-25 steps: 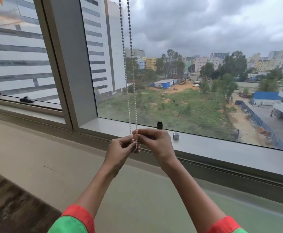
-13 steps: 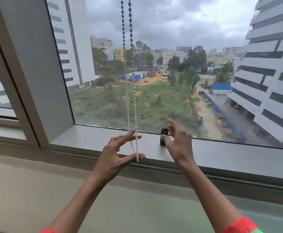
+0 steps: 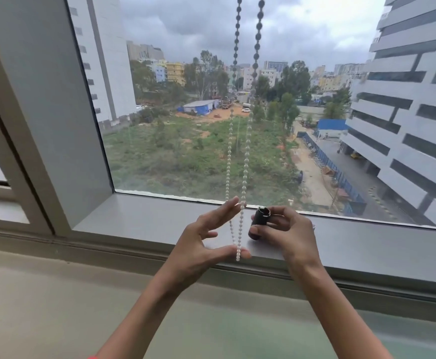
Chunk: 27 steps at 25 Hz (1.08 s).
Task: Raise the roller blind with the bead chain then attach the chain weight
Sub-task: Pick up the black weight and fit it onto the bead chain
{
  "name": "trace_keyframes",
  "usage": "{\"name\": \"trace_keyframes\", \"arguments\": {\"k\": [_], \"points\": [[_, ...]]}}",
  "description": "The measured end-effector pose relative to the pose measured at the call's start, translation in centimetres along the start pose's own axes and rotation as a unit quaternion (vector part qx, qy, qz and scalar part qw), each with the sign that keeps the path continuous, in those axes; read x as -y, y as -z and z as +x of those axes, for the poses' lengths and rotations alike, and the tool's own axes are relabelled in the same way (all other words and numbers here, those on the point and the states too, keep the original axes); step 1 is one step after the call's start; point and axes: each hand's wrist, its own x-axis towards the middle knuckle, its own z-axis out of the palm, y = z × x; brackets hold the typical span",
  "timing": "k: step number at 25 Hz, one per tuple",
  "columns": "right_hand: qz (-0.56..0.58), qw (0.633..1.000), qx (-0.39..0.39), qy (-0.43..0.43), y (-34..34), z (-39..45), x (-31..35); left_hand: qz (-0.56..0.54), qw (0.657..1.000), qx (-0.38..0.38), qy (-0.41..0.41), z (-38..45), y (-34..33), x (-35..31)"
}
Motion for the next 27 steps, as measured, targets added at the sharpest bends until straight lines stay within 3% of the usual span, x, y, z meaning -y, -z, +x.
{"name": "trace_keyframes", "arguments": {"k": [5, 8, 21, 27], "points": [[-0.034, 0.991, 0.122, 0.039, 0.2, -1.4, 0.3, 0.013, 1.0, -0.005, 0.003, 1.2, -1.5, -0.3], [-0.039, 0.985, 0.156, 0.059, 0.3, -1.8, 0.4, 0.012, 1.0, -0.007, 0.003, 1.5, -2.1, -0.4], [-0.022, 0.983, 0.132, 0.123, 3.2, -2.2, 2.1, -0.078, 0.997, -0.012, 0.025, 1.3, -4.6, -1.5], [-0.013, 0.987, 0.087, 0.134, 3.3, -2.8, 2.2, -0.191, 0.979, 0.001, 0.068, 1.3, -5.6, -2.4]]}}
